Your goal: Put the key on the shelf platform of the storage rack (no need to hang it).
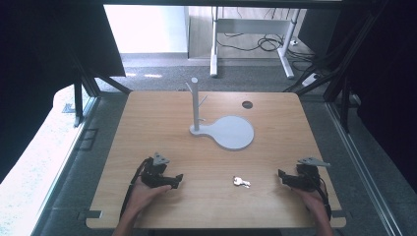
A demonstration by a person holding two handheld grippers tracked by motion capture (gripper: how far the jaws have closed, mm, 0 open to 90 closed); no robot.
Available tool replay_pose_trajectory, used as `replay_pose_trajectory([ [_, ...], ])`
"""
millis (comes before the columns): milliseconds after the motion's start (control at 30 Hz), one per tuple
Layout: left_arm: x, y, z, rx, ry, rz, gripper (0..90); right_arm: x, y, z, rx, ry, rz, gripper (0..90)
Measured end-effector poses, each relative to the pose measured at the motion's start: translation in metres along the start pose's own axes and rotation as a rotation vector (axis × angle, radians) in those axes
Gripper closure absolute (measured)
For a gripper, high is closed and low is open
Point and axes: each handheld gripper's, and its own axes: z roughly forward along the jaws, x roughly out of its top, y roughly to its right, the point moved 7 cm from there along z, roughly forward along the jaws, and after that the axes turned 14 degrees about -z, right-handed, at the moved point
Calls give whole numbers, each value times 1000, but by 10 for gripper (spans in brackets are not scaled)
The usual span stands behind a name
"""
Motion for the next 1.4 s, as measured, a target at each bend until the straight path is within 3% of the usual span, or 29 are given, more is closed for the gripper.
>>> replay_pose_trajectory([
  [100, 2, -3, -8, -6, 29, -5, 136, 9, -4, -1, 2, -4, -55, 206],
  [133, 3, -6, -8, 27, 24, 16, 136, 11, -3, -1, 1, -9, -58, 208],
  [233, 6, -7, -10, 45, 27, 31, 138, 16, -2, -1, 8, 0, -48, 220],
  [333, 9, -11, -17, 48, 47, 2, 144, 17, -4, 0, 14, -15, -79, 233],
  [500, 5, -11, -27, 47, 51, -19, 161, 7, -11, -6, 59, 7, -64, 261],
  [600, 7, -8, -37, 58, 60, -7, 164, 7, -12, -10, 75, 9, -57, 235],
  [667, 13, -2, -46, 50, 78, -26, 166, 10, -12, -15, 79, 21, -43, 221],
  [700, 22, 6, -53, 41, 107, -18, 168, 12, -11, -21, 84, 34, -42, 221],
  [800, 30, 16, -53, 21, 126, 4, 174, 13, -9, -27, 77, 44, -34, 225],
  [900, 24, 21, -47, 12, 108, 22, 175, 13, -11, -29, 74, 46, -36, 225],
  [967, 9, 21, -41, 1, 101, -3, 177, 16, -15, -29, 77, 41, -71, 225],
  [1067, 6, 21, -39, 21, 72, 31, 186, 18, -18, -30, 83, 40, -93, 217],
  [1100, 8, 22, -41, 16, 84, 20, 185, 19, -20, -31, 88, 40, -105, 228],
  [1133, 14, 25, -44, -20, 93, 7, 197, 21, -21, -35, 95, 48, -124, 245],
  [1200, 17, 26, -44, -6, 80, 23, 195, 24, -24, -38, 114, 60, -134, 259],
  [1233, 23, 27, -48, 50, 71, 82, 190, 26, -25, -38, 120, 64, -144, 266],
  [1267, 23, 27, -48, 50, 71, 82, 187, 26, -25, -38, 120, 64, -144, 266],
  [1333, 34, 29, -55, 5, 115, 47, 188, 30, -30, -39, 129, 59, -161, 281],
  [1400, 37, 28, -56, 13, 114, 50, 192, 35, -37, -40, 144, 55, -179, 300],
])
